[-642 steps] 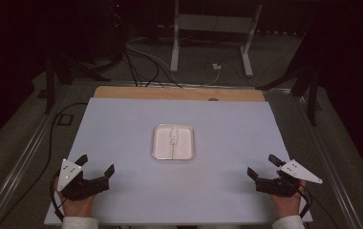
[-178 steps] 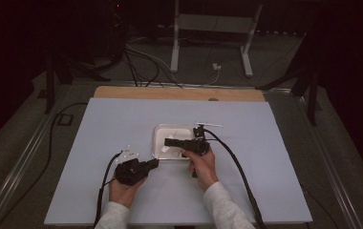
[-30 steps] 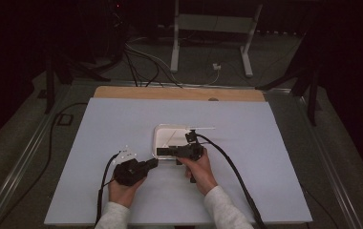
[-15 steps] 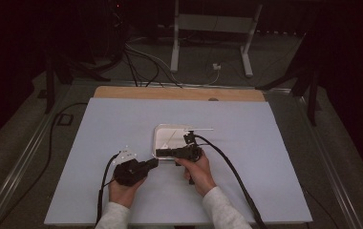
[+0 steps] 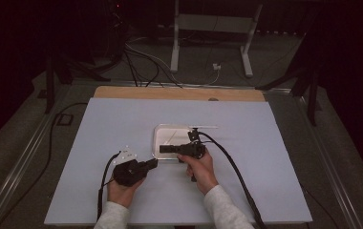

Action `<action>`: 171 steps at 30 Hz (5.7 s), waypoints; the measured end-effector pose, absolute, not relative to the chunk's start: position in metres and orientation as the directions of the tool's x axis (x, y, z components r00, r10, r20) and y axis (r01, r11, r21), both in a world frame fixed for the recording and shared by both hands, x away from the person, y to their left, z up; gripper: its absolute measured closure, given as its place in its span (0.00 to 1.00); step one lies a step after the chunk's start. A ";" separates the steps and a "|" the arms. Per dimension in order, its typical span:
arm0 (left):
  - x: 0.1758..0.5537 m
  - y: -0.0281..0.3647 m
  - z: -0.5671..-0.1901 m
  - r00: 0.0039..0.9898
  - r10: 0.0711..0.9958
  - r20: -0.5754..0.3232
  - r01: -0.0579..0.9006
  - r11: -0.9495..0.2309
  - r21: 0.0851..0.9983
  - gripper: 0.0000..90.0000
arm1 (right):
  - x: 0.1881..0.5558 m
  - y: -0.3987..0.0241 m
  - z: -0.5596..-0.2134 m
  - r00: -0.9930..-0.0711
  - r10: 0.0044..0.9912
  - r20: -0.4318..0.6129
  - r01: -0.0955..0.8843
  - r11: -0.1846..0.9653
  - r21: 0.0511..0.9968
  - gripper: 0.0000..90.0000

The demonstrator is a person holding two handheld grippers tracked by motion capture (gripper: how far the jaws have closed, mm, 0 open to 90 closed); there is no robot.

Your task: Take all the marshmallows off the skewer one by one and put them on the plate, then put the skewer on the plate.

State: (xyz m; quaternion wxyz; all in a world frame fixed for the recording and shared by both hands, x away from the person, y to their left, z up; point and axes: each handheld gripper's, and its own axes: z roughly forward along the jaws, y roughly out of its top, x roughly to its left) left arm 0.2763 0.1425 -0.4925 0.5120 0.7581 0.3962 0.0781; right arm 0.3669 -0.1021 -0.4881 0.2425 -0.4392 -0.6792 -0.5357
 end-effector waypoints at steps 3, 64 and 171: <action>0.276 0.143 -0.492 0.678 0.678 -0.284 0.517 -0.165 0.840 1.00 | 0.368 -0.105 -0.487 -0.489 0.326 0.809 0.860 0.028 0.509 0.88; 0.287 0.154 -0.499 0.591 0.766 -0.254 0.584 -0.188 0.790 1.00 | 0.401 -0.151 -0.478 -0.503 0.662 0.556 0.782 0.076 0.618 0.56; 0.217 0.233 -0.461 0.474 0.879 -0.057 0.315 -0.109 0.943 0.01 | 0.253 -0.314 -0.475 -0.515 0.846 0.139 0.386 0.084 0.919 0.00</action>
